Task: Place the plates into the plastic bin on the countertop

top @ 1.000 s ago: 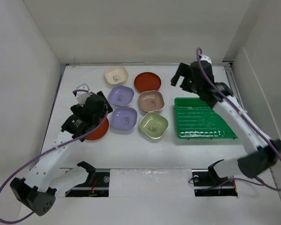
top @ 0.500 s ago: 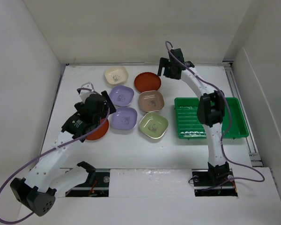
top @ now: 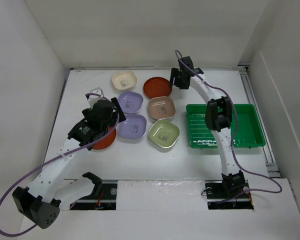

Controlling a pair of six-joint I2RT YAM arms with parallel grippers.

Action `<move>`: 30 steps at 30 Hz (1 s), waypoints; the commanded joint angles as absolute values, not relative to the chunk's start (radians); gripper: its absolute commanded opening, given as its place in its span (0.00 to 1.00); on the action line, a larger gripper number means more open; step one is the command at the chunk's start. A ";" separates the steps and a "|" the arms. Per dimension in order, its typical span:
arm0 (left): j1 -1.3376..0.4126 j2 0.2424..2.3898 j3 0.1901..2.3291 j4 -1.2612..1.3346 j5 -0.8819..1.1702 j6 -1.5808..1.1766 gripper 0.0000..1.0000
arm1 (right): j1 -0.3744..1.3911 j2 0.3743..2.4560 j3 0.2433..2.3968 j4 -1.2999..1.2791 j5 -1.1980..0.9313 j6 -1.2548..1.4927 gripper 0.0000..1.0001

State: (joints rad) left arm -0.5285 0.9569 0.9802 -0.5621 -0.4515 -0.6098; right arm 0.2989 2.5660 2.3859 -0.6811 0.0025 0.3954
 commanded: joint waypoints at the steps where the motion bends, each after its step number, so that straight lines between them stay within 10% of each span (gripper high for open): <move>1: -0.528 0.954 0.974 -0.532 -0.451 -0.597 1.00 | 0.330 2.585 2.467 -0.684 0.002 0.388 0.71; 12: -0.528 0.954 0.974 -0.541 -0.442 -0.588 1.00 | 0.339 2.615 2.477 -0.744 0.081 0.370 0.49; 21: -0.528 0.936 0.974 -0.541 -0.433 -0.578 1.00 | 0.328 2.634 2.499 -0.755 0.048 0.420 0.00; 30: -0.528 0.936 0.983 -0.551 -0.462 -0.588 1.00 | 0.258 2.345 2.278 -0.517 0.041 0.604 0.00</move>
